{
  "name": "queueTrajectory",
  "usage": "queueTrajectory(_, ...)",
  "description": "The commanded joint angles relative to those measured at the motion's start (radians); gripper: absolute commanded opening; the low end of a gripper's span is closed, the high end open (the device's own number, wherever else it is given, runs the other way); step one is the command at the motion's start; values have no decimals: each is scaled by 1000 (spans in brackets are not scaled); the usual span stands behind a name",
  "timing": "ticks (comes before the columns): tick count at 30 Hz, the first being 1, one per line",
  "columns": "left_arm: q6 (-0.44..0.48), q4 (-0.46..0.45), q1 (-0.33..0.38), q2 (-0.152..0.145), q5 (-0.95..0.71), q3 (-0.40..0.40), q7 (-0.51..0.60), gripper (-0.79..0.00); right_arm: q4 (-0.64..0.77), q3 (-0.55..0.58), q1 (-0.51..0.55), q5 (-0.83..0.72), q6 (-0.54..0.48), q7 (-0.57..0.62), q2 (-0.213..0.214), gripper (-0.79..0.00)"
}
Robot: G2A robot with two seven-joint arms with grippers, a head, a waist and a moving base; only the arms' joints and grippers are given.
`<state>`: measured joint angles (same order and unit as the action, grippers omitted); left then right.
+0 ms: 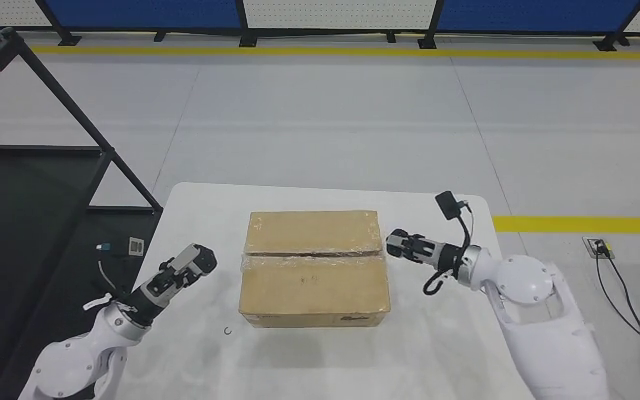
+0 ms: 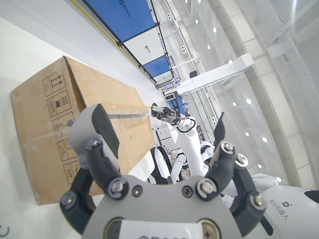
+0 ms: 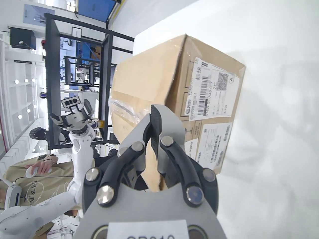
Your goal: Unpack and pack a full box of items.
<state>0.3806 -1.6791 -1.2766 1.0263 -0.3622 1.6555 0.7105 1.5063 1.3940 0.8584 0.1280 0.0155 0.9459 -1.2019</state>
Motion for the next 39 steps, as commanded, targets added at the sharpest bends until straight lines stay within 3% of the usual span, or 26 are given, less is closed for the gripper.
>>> queueTrajectory(1, 2, -3, -2, 0, -3, 4, -5, 0, 50, -4, 22, -1, -1, -13, 1, -785)
queueTrajectory(6, 13, -4, -12, 0, -12, 16, -15, 0, 77, -121, -18, 54, 71, 11, -8, -785)
queueTrajectory(15, 54, -4, -71, -2, -53, 66, -22, 0, -109, -340, -209, 53, 130, -1, -56, -785)
queueTrajectory(39, 115, 0, -166, -7, -137, 156, 52, 0, -315, -648, -426, -25, 167, -169, -196, -785)
